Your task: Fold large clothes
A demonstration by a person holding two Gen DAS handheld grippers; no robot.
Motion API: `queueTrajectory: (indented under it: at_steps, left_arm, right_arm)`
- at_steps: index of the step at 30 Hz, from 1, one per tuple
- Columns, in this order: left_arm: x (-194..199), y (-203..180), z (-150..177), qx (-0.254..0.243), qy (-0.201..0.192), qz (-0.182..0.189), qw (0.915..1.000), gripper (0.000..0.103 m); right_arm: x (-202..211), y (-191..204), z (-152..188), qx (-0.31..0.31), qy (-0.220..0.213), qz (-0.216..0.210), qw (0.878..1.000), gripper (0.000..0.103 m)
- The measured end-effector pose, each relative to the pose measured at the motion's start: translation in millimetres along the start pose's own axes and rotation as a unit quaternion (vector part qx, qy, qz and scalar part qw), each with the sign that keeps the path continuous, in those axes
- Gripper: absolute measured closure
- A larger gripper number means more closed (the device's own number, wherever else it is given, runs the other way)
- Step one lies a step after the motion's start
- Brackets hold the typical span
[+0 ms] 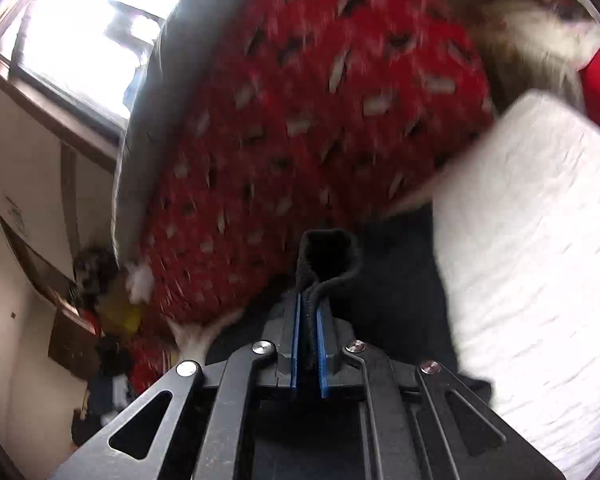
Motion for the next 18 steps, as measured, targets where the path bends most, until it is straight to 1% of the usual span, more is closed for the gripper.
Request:
queueTrajectory:
  at_steps: [1, 2, 4, 5, 6, 8, 9, 10, 11, 12, 13, 14, 15, 16, 17, 18]
  left_arm:
    - [-5, 6, 4, 0.0, 0.016, -0.01, 0.9998, 0.098]
    - [-4, 16, 9, 0.002, 0.025, -0.004, 0.9997, 0.098]
    - [0, 21, 18, 0.007, 0.032, 0.017, 0.9993, 0.098]
    - [8, 20, 21, 0.007, 0.023, 0.034, 0.9991, 0.098]
    - [17, 16, 22, 0.0, 0.011, 0.044, 0.999, 0.098]
    - [33, 3, 17, -0.021, -0.015, 0.047, 0.9985, 0.098]
    - [40, -9, 13, -0.039, -0.027, 0.053, 0.9975, 0.097]
    - [42, -18, 10, -0.053, -0.032, 0.055, 0.9965, 0.092]
    - [42, -29, 5, -0.069, -0.039, 0.051, 0.9955, 0.087]
    - [38, -36, 1, -0.078, -0.044, 0.041, 0.9952, 0.075]
    - [30, -42, -3, -0.087, -0.044, 0.027, 0.9949, 0.07]
    - [17, -44, -4, -0.094, -0.035, 0.002, 0.9949, 0.07]
    - [4, -41, -3, -0.104, -0.019, -0.022, 0.9942, 0.07]
    - [-16, -36, -1, -0.113, 0.012, -0.054, 0.9921, 0.07]
    - [-29, -34, 2, -0.116, 0.034, -0.068, 0.9904, 0.07]
    - [-36, -32, 4, -0.124, 0.035, -0.073, 0.989, 0.07]
  right_arm:
    - [-1, -7, -2, -0.003, 0.003, 0.018, 1.0, 0.097]
    - [-6, -22, -1, -0.008, 0.016, 0.053, 0.998, 0.097]
    - [-20, -57, 8, -0.024, 0.062, 0.132, 0.989, 0.096]
    - [-23, -70, 15, -0.031, 0.086, 0.151, 0.984, 0.095]
    - [-19, -71, 16, -0.034, 0.081, 0.145, 0.986, 0.088]
    - [-4, -65, 11, -0.039, 0.047, 0.129, 0.99, 0.085]
    - [3, -60, 8, -0.041, 0.031, 0.115, 0.992, 0.078]
    - [8, -54, 4, -0.043, 0.017, 0.099, 0.994, 0.066]
    - [12, -49, 1, -0.046, 0.003, 0.087, 0.995, 0.062]
    - [12, -46, 1, -0.045, -0.003, 0.078, 0.996, 0.061]
    - [10, -44, 2, -0.041, 0.0, 0.072, 0.997, 0.064]
    - [5, -43, 7, -0.03, 0.01, 0.073, 0.997, 0.066]
    - [-3, -45, 11, -0.021, 0.024, 0.083, 0.996, 0.067]
    - [-15, -50, 18, -0.007, 0.051, 0.111, 0.993, 0.071]
    - [-26, -55, 25, 0.007, 0.073, 0.143, 0.987, 0.076]
    - [-30, -56, 27, 0.024, 0.074, 0.16, 0.984, 0.078]
Point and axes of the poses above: each gripper's, at about its wrist camera, not at the fingertips, and x roughly against the way its jaws point, y to its left, z to its underside, the point moved 5 cm from there along -x, roughly the way its jaws point, and after that the axes turned 11 degrees about -x, right-handed, at the moved point
